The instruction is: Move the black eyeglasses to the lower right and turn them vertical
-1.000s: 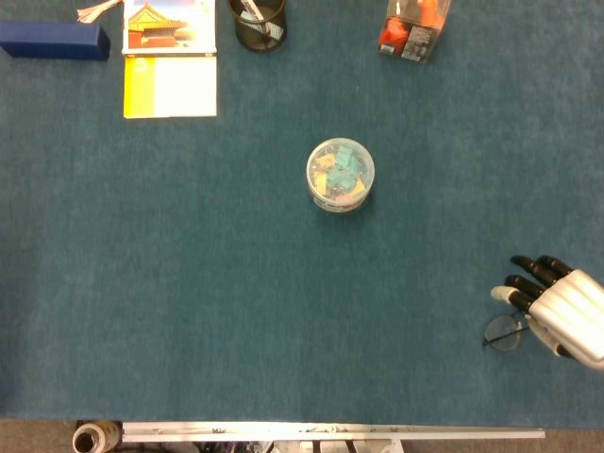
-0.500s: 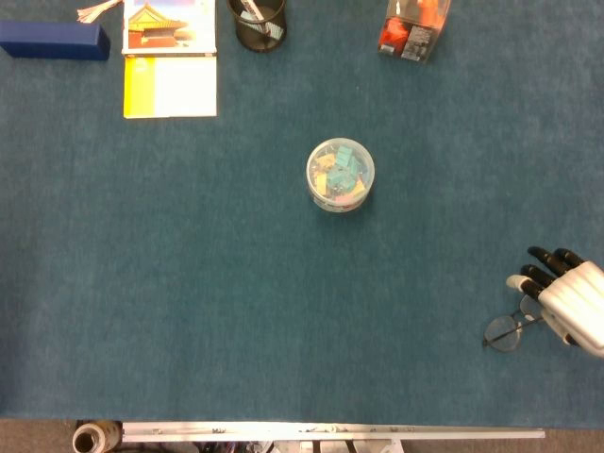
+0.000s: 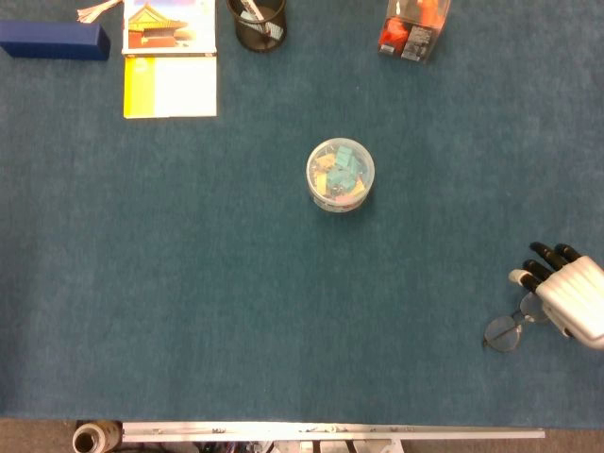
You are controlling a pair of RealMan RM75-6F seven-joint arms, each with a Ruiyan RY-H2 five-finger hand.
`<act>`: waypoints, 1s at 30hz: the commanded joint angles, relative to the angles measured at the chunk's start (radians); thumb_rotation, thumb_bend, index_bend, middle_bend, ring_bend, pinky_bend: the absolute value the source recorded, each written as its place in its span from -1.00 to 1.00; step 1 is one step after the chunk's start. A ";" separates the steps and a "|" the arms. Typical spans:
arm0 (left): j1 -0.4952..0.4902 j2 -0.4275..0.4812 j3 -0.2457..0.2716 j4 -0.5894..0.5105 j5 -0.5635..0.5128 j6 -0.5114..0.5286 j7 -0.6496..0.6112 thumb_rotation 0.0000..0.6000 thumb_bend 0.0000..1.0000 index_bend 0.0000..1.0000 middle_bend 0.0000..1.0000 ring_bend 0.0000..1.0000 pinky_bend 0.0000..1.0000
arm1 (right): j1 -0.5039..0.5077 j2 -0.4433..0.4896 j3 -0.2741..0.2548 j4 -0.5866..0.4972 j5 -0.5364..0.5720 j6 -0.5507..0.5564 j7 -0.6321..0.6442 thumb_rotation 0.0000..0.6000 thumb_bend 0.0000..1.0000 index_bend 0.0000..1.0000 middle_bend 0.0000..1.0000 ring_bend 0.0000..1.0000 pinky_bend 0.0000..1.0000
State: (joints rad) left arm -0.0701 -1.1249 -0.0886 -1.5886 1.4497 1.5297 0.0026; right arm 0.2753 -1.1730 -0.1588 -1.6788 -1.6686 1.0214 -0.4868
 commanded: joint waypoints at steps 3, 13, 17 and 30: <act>0.000 0.000 -0.001 0.001 -0.001 -0.001 -0.001 1.00 -0.25 -0.05 0.07 -0.21 0.07 | 0.004 -0.020 0.005 0.018 0.015 -0.010 -0.027 1.00 0.01 -0.44 -0.38 -0.73 -0.51; 0.000 0.000 -0.001 0.001 -0.001 -0.001 -0.003 1.00 -0.25 -0.05 0.07 -0.21 0.07 | 0.008 -0.034 0.002 0.031 0.037 -0.018 -0.052 1.00 0.01 -0.44 -0.38 -0.73 -0.51; 0.000 0.001 -0.001 0.000 -0.001 -0.001 -0.003 1.00 -0.25 -0.05 0.07 -0.21 0.07 | 0.009 -0.037 0.002 0.033 0.041 -0.018 -0.057 1.00 0.02 -0.44 -0.38 -0.73 -0.51; -0.001 0.000 -0.001 0.001 -0.003 -0.003 0.000 1.00 -0.25 -0.05 0.07 -0.21 0.07 | 0.013 -0.029 -0.010 0.021 0.032 -0.002 -0.033 1.00 0.02 -0.44 -0.38 -0.73 -0.51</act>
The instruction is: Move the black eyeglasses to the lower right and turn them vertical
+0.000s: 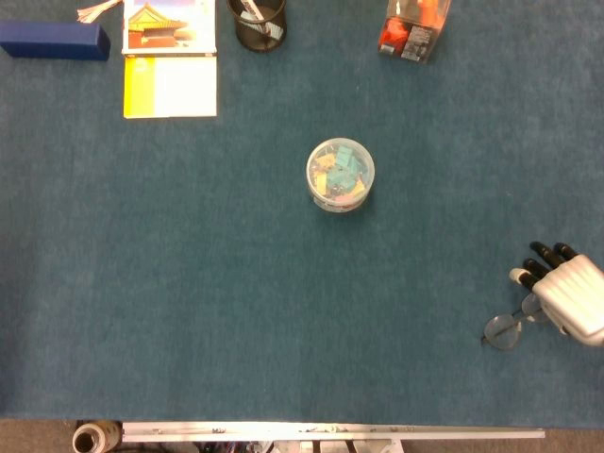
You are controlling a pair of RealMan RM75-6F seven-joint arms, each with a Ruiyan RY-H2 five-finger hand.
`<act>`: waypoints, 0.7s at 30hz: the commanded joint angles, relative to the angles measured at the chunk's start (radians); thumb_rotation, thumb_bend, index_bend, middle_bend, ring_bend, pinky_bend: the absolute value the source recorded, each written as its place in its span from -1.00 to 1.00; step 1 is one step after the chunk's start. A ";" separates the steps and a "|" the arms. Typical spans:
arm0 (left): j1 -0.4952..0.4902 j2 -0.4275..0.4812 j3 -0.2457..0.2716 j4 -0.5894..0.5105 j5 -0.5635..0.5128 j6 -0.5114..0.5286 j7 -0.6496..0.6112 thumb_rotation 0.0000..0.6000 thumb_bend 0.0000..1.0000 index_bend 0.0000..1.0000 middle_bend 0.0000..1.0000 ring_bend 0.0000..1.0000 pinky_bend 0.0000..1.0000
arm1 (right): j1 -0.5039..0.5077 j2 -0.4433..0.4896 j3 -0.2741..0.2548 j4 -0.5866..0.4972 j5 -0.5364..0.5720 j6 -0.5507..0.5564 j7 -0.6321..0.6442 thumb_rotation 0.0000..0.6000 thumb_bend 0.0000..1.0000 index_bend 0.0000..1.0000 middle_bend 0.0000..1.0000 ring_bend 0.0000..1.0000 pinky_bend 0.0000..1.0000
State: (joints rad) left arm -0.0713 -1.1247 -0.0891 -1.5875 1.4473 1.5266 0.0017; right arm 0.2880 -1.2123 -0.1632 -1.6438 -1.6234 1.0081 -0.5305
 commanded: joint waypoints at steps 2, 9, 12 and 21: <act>0.000 -0.001 0.000 0.000 0.000 0.000 0.002 1.00 -0.25 -0.05 0.07 -0.21 0.07 | -0.001 0.023 -0.013 -0.032 -0.035 0.026 0.018 1.00 0.02 -0.44 -0.38 -0.73 -0.51; 0.000 0.000 0.000 -0.001 0.001 0.001 0.002 1.00 -0.25 -0.05 0.07 -0.21 0.07 | -0.004 0.062 -0.036 -0.087 -0.102 0.071 0.041 1.00 0.02 -0.44 -0.38 -0.73 -0.51; 0.000 0.000 0.000 -0.001 -0.001 0.001 0.002 1.00 -0.25 -0.05 0.07 -0.21 0.07 | -0.008 0.084 -0.045 -0.116 -0.132 0.095 0.048 1.00 0.02 -0.44 -0.38 -0.73 -0.51; 0.000 0.000 0.000 -0.001 0.000 0.001 0.003 1.00 -0.25 -0.05 0.07 -0.21 0.07 | -0.013 0.190 -0.080 -0.217 -0.236 0.178 0.128 1.00 0.02 -0.44 -0.38 -0.73 -0.51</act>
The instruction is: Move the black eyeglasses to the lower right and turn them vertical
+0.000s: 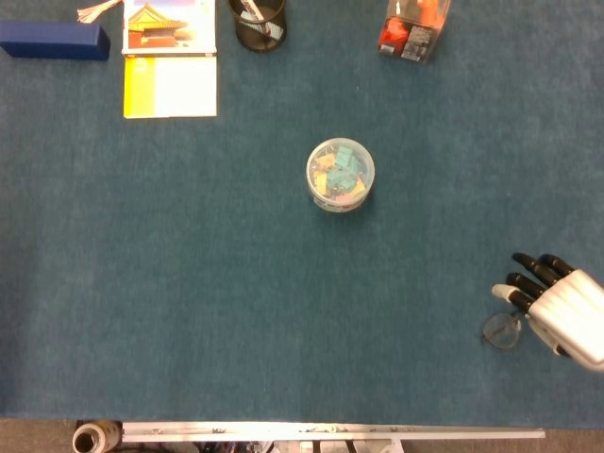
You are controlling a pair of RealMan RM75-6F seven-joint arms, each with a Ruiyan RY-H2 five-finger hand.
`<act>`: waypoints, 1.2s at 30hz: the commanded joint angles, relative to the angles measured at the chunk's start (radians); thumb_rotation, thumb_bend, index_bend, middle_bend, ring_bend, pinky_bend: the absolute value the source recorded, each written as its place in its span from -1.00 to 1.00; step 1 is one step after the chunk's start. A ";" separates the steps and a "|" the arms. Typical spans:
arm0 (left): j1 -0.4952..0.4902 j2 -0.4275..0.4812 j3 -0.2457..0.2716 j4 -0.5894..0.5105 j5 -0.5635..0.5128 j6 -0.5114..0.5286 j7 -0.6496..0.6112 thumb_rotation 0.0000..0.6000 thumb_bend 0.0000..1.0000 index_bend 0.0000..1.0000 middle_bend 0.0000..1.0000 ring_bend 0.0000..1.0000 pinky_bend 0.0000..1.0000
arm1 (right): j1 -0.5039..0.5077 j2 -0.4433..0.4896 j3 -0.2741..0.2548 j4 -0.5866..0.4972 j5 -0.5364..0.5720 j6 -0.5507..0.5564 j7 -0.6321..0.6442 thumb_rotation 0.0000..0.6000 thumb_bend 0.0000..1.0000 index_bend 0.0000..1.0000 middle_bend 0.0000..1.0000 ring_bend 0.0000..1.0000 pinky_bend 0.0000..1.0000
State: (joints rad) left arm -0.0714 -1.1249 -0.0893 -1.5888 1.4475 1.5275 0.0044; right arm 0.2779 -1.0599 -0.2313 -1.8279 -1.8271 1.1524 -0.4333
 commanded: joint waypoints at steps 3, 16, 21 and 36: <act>0.000 -0.001 0.000 0.000 0.001 0.001 0.001 1.00 -0.25 -0.05 0.07 -0.21 0.07 | -0.013 0.086 -0.016 -0.061 -0.070 0.088 0.054 1.00 0.02 -0.44 -0.38 -0.73 -0.51; -0.002 -0.004 0.002 0.001 0.001 -0.003 0.007 1.00 -0.25 -0.05 0.07 -0.21 0.07 | -0.079 0.175 0.021 -0.052 -0.063 0.192 0.005 1.00 0.02 -0.44 -0.38 -0.73 -0.51; -0.002 -0.003 0.002 0.000 0.002 -0.003 0.006 1.00 -0.25 -0.05 0.07 -0.21 0.07 | -0.099 0.164 0.044 -0.018 -0.009 0.183 -0.025 1.00 0.03 -0.44 -0.38 -0.73 -0.51; -0.003 -0.005 0.003 0.000 0.001 -0.005 0.009 1.00 -0.25 -0.05 0.07 -0.21 0.07 | -0.130 0.131 0.080 0.054 0.081 0.151 -0.051 1.00 0.09 -0.44 -0.42 -0.73 -0.51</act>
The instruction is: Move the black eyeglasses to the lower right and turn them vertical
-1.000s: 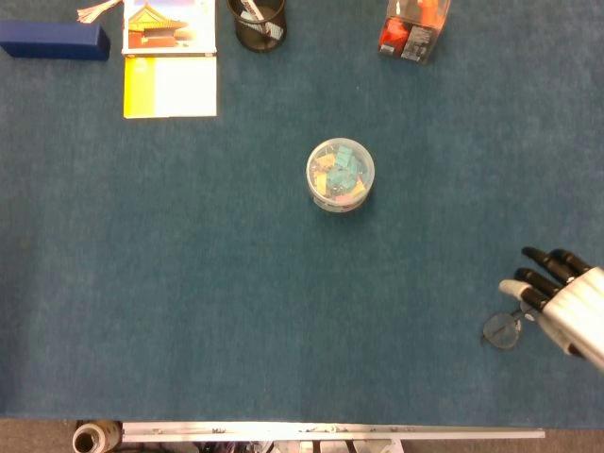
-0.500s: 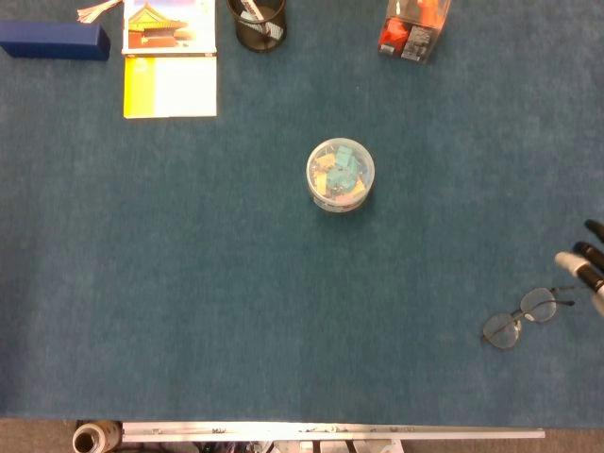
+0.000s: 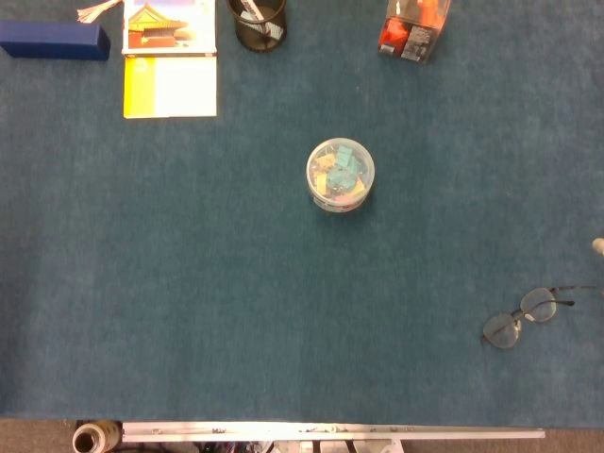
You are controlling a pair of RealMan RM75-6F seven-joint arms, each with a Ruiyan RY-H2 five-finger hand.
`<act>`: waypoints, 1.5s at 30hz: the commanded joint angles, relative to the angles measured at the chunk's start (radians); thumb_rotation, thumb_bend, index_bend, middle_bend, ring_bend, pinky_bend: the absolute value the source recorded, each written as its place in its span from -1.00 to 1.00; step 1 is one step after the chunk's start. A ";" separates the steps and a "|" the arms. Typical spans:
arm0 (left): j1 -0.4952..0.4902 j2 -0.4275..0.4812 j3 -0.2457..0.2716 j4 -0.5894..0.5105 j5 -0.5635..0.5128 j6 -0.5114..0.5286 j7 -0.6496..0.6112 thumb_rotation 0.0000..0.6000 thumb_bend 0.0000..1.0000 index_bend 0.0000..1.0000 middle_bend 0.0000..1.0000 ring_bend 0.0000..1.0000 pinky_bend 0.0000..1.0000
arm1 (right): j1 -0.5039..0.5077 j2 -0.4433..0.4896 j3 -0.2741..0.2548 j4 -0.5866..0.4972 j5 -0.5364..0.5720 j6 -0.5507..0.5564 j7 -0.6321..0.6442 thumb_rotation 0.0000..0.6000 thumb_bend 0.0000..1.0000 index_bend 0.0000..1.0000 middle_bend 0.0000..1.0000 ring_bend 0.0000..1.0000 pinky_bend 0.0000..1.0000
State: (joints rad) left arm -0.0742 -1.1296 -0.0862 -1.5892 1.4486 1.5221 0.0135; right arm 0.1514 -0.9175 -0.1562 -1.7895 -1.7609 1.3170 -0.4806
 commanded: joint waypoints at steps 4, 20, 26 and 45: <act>0.000 -0.001 0.000 0.001 -0.002 -0.002 0.002 1.00 -0.25 -0.05 0.07 -0.21 0.07 | -0.006 -0.027 0.006 0.041 0.026 -0.029 0.004 1.00 0.09 -0.44 -0.42 -0.73 -0.51; -0.001 -0.002 0.001 0.001 -0.001 -0.002 0.005 1.00 -0.25 -0.05 0.07 -0.21 0.07 | -0.001 -0.076 0.007 0.084 0.013 -0.056 0.035 1.00 0.08 -0.44 -0.43 -0.73 -0.51; 0.000 -0.001 0.001 0.000 -0.002 -0.002 0.003 1.00 -0.25 -0.05 0.07 -0.21 0.07 | 0.000 -0.090 0.005 0.094 0.001 -0.059 0.043 1.00 0.05 -0.44 -0.43 -0.73 -0.51; 0.000 -0.001 0.002 0.000 0.000 -0.002 0.005 1.00 -0.25 -0.05 0.07 -0.21 0.07 | 0.005 -0.121 0.003 0.123 -0.016 -0.063 0.076 1.00 -0.20 -0.44 -0.43 -0.73 -0.51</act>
State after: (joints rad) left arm -0.0746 -1.1310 -0.0841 -1.5892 1.4491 1.5205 0.0181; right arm 0.1561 -1.0380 -0.1532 -1.6673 -1.7769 1.2542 -0.4054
